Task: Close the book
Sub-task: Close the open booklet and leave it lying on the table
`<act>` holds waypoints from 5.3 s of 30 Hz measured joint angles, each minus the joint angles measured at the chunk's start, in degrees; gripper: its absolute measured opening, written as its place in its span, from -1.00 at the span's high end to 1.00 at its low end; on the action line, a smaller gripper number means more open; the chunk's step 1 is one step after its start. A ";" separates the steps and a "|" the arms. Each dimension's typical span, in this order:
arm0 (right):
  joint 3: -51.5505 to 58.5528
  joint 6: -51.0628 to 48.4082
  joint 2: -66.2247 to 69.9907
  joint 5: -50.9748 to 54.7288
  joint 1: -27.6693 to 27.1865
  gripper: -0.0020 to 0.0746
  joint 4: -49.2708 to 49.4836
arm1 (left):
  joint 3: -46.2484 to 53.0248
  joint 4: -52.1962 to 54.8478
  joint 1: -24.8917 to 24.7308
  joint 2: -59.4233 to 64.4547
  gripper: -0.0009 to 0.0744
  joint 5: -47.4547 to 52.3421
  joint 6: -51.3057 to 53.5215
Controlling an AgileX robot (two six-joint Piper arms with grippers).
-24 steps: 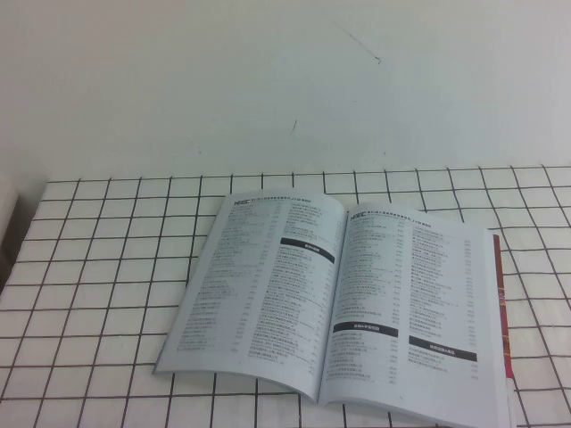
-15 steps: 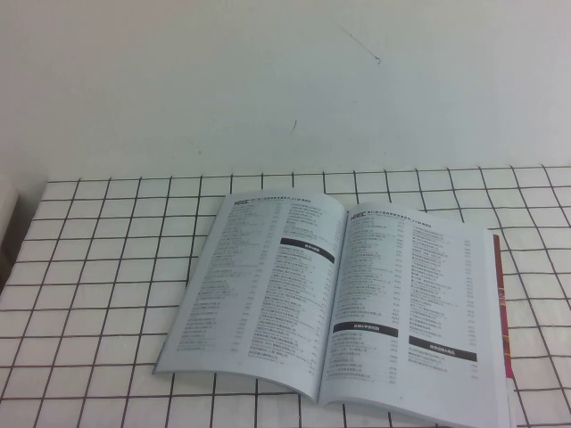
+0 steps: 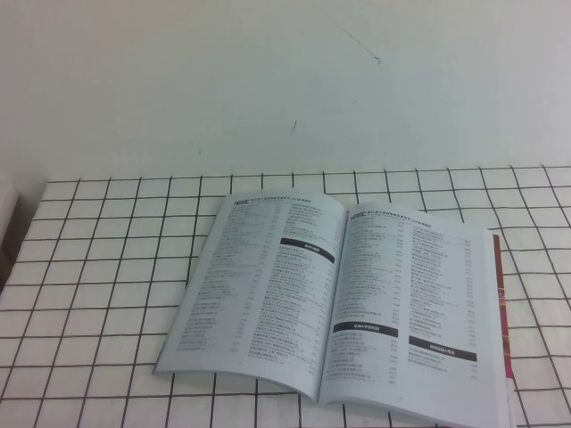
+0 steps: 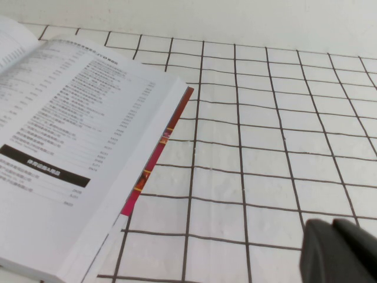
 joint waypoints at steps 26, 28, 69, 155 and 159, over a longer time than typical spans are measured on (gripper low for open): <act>0.58 0.00 0.00 -11.87 0.00 0.95 0.00 | 0.50 0.12 0.00 0.00 0.98 -18.44 2.32; 0.58 0.00 0.00 -18.02 0.00 0.95 0.00 | 0.50 0.24 0.00 0.00 0.99 -26.31 2.32; -40.60 -8.89 36.88 7.53 0.00 0.95 7.63 | -33.67 -5.01 0.00 37.89 0.99 -0.97 7.33; -46.23 -33.98 70.73 9.69 1.44 0.95 14.00 | -62.87 -58.09 -14.90 79.53 0.99 19.79 60.51; -45.92 -27.90 61.90 10.08 0.22 0.95 7.60 | -62.87 -44.44 -14.90 73.85 0.99 16.68 50.24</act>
